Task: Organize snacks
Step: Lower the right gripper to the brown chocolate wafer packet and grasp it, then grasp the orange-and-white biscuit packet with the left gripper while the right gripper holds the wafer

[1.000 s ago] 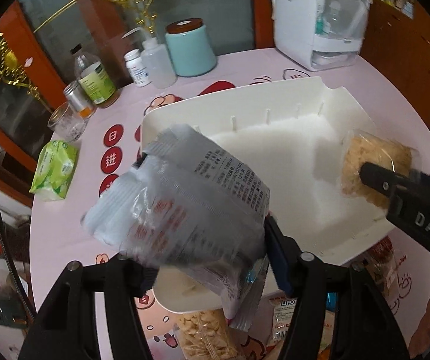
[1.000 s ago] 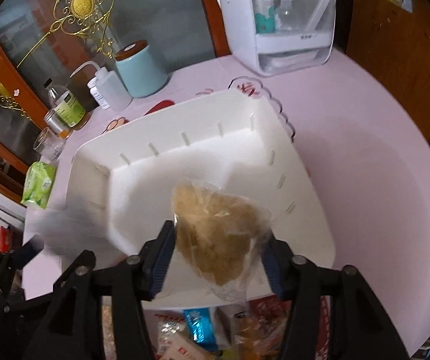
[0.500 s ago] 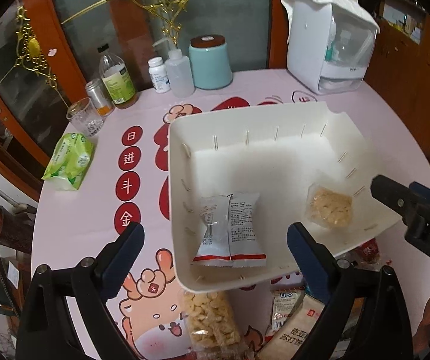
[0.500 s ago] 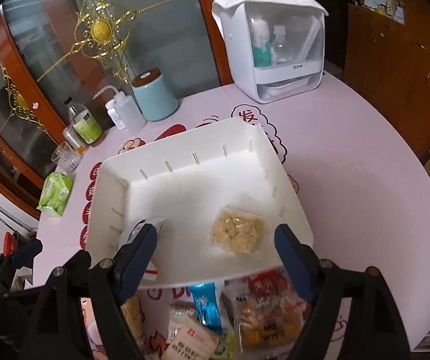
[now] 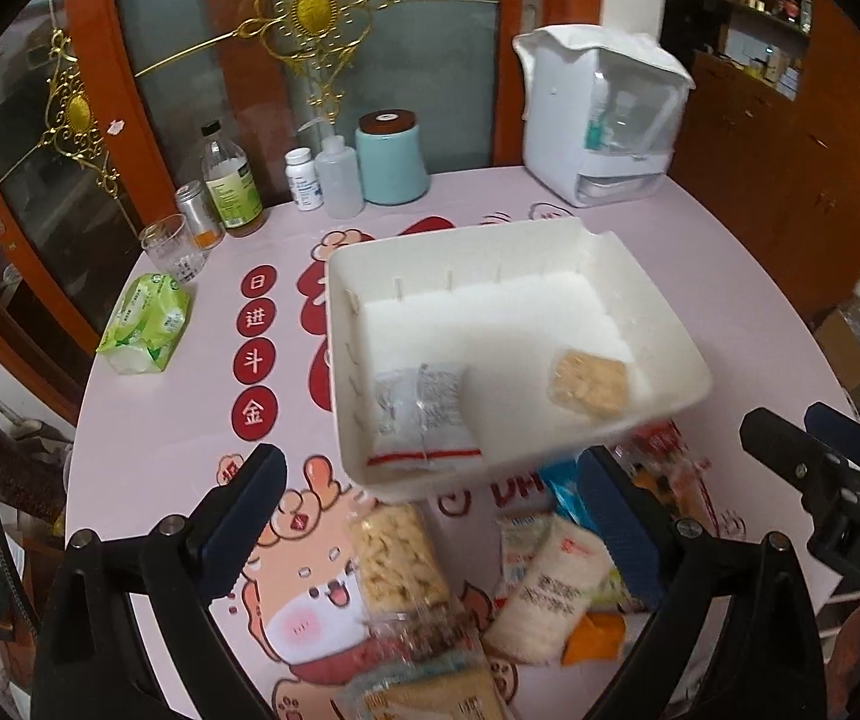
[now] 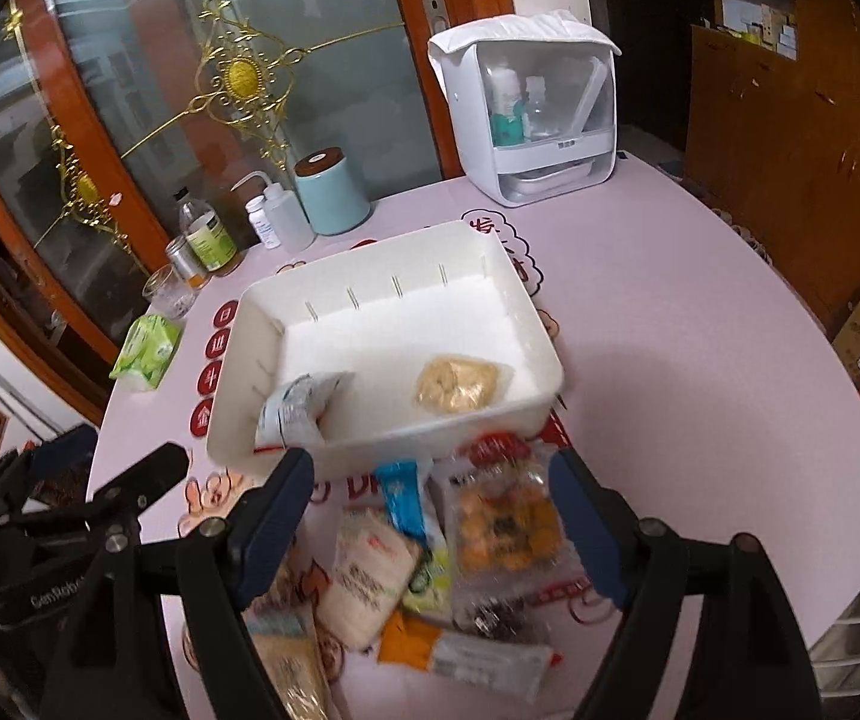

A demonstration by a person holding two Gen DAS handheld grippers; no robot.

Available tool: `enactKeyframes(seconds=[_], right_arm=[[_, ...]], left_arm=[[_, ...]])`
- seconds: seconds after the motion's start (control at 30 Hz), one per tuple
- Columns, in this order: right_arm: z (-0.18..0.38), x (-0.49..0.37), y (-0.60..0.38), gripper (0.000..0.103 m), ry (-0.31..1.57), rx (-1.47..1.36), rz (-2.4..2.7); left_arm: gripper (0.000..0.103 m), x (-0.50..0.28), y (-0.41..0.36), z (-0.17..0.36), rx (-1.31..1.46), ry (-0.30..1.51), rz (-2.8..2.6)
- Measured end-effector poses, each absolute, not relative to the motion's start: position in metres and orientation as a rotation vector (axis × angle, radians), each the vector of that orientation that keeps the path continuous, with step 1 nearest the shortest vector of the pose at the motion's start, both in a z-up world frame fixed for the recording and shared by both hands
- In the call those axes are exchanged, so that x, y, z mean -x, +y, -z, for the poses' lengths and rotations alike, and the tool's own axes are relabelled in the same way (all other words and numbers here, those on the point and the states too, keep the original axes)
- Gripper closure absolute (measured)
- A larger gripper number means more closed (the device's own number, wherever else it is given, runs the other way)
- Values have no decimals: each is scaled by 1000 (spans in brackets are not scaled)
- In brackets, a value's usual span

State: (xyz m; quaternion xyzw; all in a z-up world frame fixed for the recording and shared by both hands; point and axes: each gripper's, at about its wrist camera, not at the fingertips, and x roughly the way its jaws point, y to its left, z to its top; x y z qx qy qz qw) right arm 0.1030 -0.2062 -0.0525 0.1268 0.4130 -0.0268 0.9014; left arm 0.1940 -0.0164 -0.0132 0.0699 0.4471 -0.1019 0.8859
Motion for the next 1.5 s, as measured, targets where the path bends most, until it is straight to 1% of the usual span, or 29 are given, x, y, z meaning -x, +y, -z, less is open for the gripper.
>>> enactKeyframes(seconds=[0.2,0.4,0.53,0.73,0.97,1.0,1.03,1.1,1.13,1.17,1.2,1.3,1.5], right_arm=[[58,-63,-226,22,842,-200,-35],[90,-26,-250,22,888,-62,-196],[127,-4,-261,22,943,40,-333],[184,15,-255,22,1012,201,-525],[220,27,-224,25,1000,384,-753],[226,27,-218,31,999,412,-771],[233,28,-213,41,1004,444,-790],[245,30,-204,47,1017,517,-808],[244,34,-203,50,979,539,-816],[243,35,-203,52,977,544,-831],[242,35,-204,55,985,535,-834],[237,32,-213,58,987,510,-801],[233,18,-248,59,1017,400,-700]], left_arm=[[6,-148,-31,6,-185,896,223],[6,-98,-49,13,-187,894,187],[6,-76,-70,36,-209,971,169],[6,-57,-89,79,-54,1121,142],[6,-50,-91,121,40,1229,74],[6,-49,-89,125,43,1236,50],[6,-50,-87,127,47,1240,37],[6,-49,-82,133,68,1254,9],[6,-48,-80,136,85,1263,-3],[6,-47,-78,139,97,1269,-11],[6,-46,-77,141,105,1273,-17],[6,-47,-77,147,127,1280,-29],[6,-59,-88,167,232,1303,-30]])
